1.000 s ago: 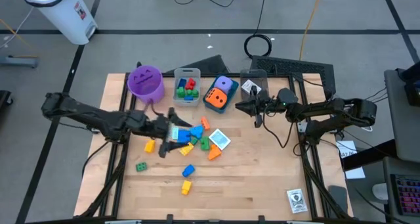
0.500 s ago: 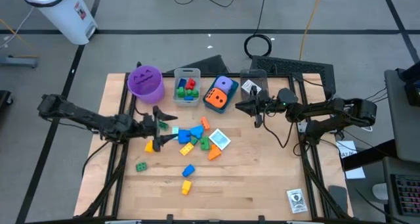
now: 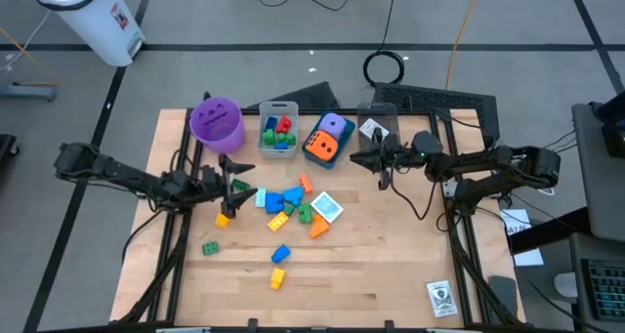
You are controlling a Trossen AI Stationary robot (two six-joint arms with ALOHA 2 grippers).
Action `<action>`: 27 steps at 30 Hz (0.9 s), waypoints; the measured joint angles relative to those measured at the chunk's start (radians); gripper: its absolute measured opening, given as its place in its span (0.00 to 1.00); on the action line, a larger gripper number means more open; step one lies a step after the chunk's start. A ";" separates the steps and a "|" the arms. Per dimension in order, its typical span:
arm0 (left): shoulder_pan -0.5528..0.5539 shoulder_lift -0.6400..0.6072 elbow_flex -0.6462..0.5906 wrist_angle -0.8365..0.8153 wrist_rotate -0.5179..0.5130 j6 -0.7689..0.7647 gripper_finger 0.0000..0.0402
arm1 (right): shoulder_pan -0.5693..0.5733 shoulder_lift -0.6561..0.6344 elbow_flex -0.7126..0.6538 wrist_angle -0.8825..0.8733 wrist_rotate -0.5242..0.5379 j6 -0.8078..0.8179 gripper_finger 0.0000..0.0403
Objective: Pick & Place Toys
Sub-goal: Put the blue game piece into the gray bin
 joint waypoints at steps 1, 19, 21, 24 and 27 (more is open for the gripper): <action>0.007 0.000 0.004 0.005 -0.001 0.001 0.87 | 0.000 -0.001 0.000 -0.001 0.000 0.000 0.08; 0.080 0.001 0.060 -0.032 -0.001 0.088 0.87 | 0.051 0.000 0.000 0.043 0.027 0.010 0.08; 0.080 0.001 0.060 -0.044 -0.001 0.082 0.87 | 0.072 0.000 0.000 0.066 0.027 0.000 0.07; 0.080 0.001 0.060 -0.051 -0.001 0.082 0.87 | 0.105 -0.001 0.005 0.122 0.026 -0.005 0.06; 0.080 0.001 0.060 -0.064 -0.001 0.090 0.87 | 0.131 0.000 0.032 0.130 0.026 0.010 0.05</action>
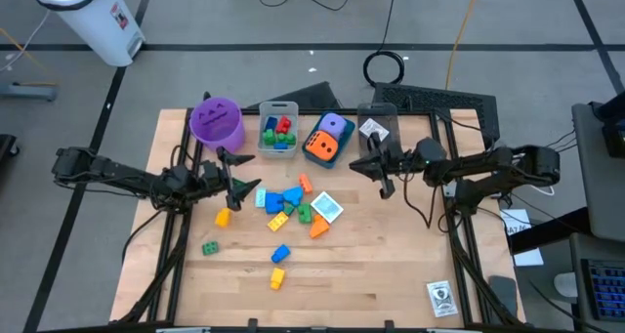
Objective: Pick & Place Toys
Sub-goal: Put the blue game piece into the gray bin
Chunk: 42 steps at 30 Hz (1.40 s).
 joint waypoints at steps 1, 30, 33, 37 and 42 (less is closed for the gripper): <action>0.000 0.000 0.000 0.000 0.000 0.000 0.87 | 0.006 0.000 0.012 -0.002 0.000 0.009 0.04; 0.139 0.000 0.167 -0.439 -0.003 0.031 0.87 | 0.039 0.000 0.418 -1.124 -0.048 -0.315 0.14; 0.164 0.000 0.254 -0.593 -0.001 0.034 0.87 | 0.039 0.000 0.418 -1.155 -0.048 -0.317 0.18; 0.182 0.000 0.342 -0.736 0.030 0.035 0.87 | 0.039 0.000 0.418 -1.214 -0.047 -0.322 0.24; 0.187 0.000 0.371 -0.755 0.053 0.048 0.87 | 0.039 0.000 0.417 -1.245 -0.045 -0.325 0.32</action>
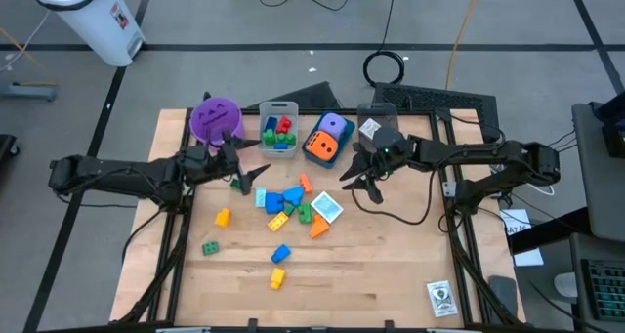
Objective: Pick & Place Toys
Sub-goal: Put the blue game piece into the gray bin
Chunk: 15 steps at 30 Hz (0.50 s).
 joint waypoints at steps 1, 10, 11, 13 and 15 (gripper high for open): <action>0.000 0.000 0.001 -0.001 0.000 0.006 0.87 | 0.000 0.000 0.000 -0.004 0.000 0.000 0.34; 0.017 0.000 0.001 -0.029 0.040 0.023 0.87 | -0.003 0.000 0.000 -0.003 0.001 0.000 0.46; 0.027 0.000 0.001 -0.042 0.067 0.011 0.87 | -0.003 0.000 0.000 0.005 0.001 0.000 0.48; 0.053 0.000 0.001 -0.076 0.131 -0.031 0.87 | -0.003 0.000 0.000 0.030 0.001 0.010 0.50; 0.079 0.000 0.002 -0.138 0.188 -0.079 0.87 | -0.003 0.000 0.000 0.056 0.001 0.023 0.52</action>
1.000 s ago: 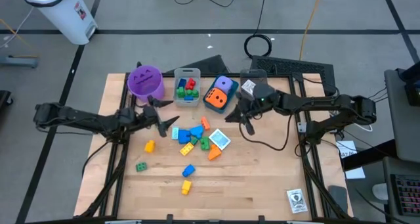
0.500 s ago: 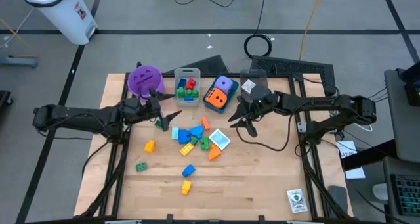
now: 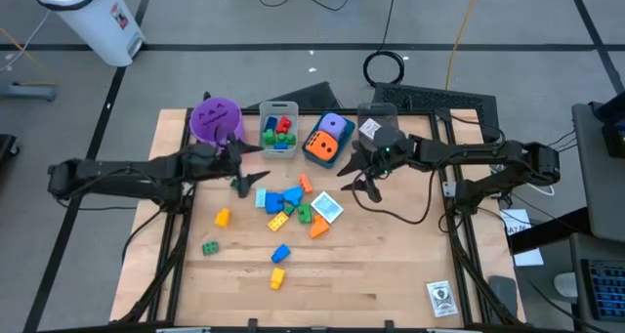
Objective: Pick & Place Toys
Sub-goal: Put the blue game piece into the gray bin
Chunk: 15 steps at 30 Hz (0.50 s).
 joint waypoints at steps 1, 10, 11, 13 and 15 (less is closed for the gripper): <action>0.010 0.000 0.000 -0.033 0.021 -0.022 0.87 | 0.000 0.000 0.000 0.008 0.000 0.001 0.52; 0.015 0.017 0.000 -0.248 0.117 -0.136 0.87 | 0.000 0.000 0.000 0.022 0.000 0.000 0.57; 0.012 0.030 0.000 -0.274 0.124 -0.161 0.87 | 0.000 0.000 0.000 0.024 0.000 0.000 0.57; 0.013 0.053 0.000 -0.333 0.128 -0.237 0.87 | 0.000 0.000 0.000 0.024 0.000 0.000 0.57; 0.013 0.081 0.000 -0.353 0.148 -0.324 0.87 | 0.000 0.000 0.000 0.023 0.000 0.003 0.57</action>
